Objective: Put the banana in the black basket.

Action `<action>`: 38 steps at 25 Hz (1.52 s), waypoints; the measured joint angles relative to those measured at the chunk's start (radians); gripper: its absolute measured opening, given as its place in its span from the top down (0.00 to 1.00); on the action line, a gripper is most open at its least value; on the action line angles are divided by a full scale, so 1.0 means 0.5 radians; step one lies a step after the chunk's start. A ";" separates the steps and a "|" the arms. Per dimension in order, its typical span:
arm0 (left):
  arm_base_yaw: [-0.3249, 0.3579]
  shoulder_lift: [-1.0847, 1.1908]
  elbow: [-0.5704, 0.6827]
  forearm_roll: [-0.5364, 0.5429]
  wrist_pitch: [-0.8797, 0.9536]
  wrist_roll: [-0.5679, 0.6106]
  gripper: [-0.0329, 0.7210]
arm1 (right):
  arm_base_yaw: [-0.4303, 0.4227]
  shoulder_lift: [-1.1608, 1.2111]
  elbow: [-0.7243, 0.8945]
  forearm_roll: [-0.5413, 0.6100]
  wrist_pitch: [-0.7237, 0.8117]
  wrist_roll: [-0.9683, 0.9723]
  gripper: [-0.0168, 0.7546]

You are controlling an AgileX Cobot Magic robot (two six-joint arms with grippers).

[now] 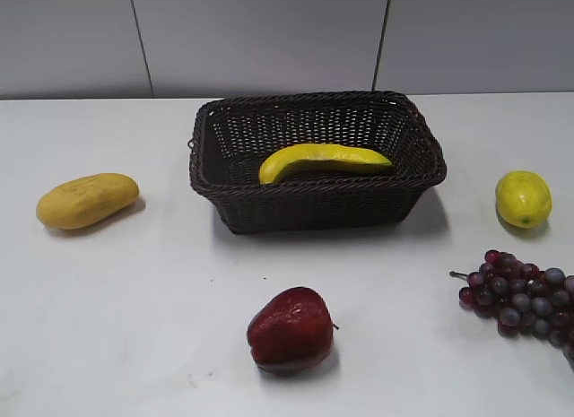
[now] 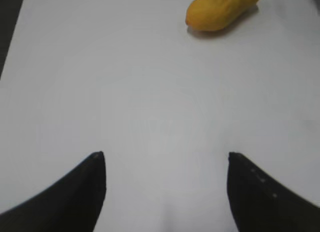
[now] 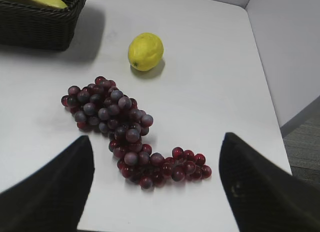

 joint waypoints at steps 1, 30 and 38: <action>0.000 -0.039 0.000 0.000 0.000 0.000 0.22 | 0.000 0.000 0.000 0.000 0.000 0.000 0.21; -0.095 -0.374 0.004 0.001 0.004 0.000 0.22 | 0.000 0.000 0.000 -0.002 0.000 0.000 0.21; -0.095 -0.374 0.004 -0.021 0.004 0.000 0.22 | 0.000 0.000 0.000 -0.002 0.000 0.000 0.21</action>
